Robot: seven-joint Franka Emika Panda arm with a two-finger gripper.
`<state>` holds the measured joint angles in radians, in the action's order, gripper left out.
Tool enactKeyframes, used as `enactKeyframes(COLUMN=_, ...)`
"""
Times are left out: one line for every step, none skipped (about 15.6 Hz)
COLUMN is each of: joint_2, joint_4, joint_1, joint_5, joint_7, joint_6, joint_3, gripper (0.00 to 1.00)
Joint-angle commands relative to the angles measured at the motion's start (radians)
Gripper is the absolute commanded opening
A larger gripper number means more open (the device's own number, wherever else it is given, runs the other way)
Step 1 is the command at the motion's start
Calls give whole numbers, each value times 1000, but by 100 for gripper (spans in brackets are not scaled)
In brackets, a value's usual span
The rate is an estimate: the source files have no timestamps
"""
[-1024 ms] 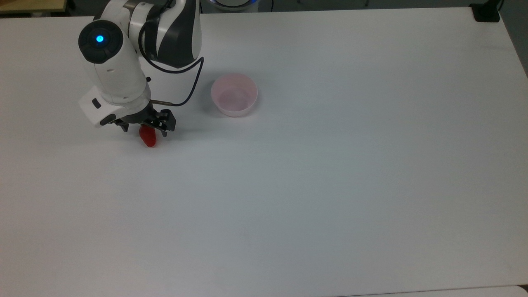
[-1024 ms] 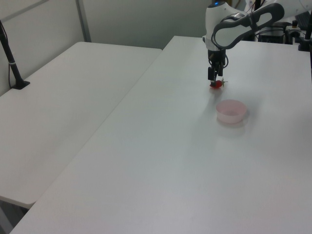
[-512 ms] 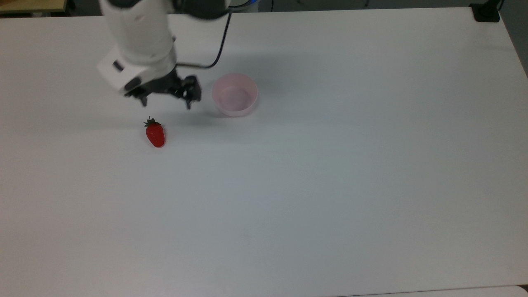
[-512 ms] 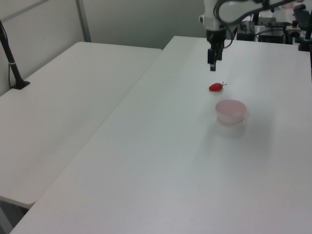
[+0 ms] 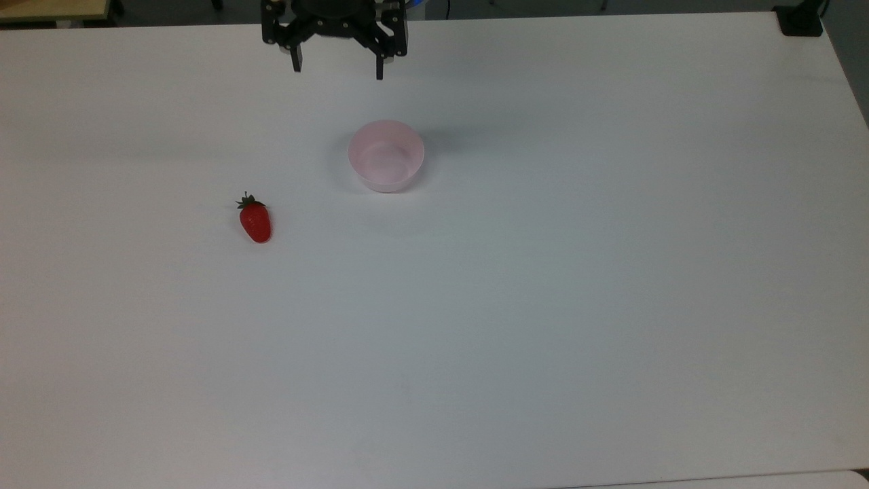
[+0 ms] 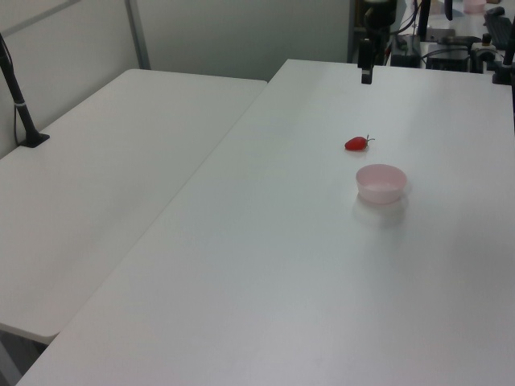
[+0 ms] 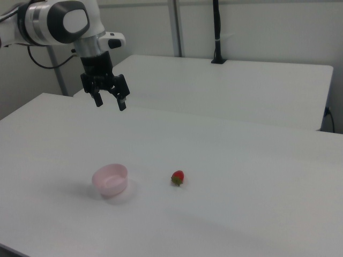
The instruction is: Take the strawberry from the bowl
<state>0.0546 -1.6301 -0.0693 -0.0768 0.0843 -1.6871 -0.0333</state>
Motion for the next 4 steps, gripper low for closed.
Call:
enactKeyframes(joint_2=-24, joint_4=-30, joint_1=0, joint_5=3, joint_7=49, joint_6=17, joint_3=-17, gripper=100)
enactKeyframes(joint_2=-24, joint_4=-27, joint_1=3, joint_5=5, joint_7=45, joint_6=17, joint_3=-19, gripper=100)
enactKeyframes(joint_2=-24, joint_4=-25, joint_1=5, joint_5=5, joint_7=45, joint_6=17, joint_3=-22, gripper=100)
enactKeyframes(joint_2=-30, joint_4=-27, joint_1=6, joint_5=5, joint_7=43, joint_6=20, joint_3=-22, gripper=100)
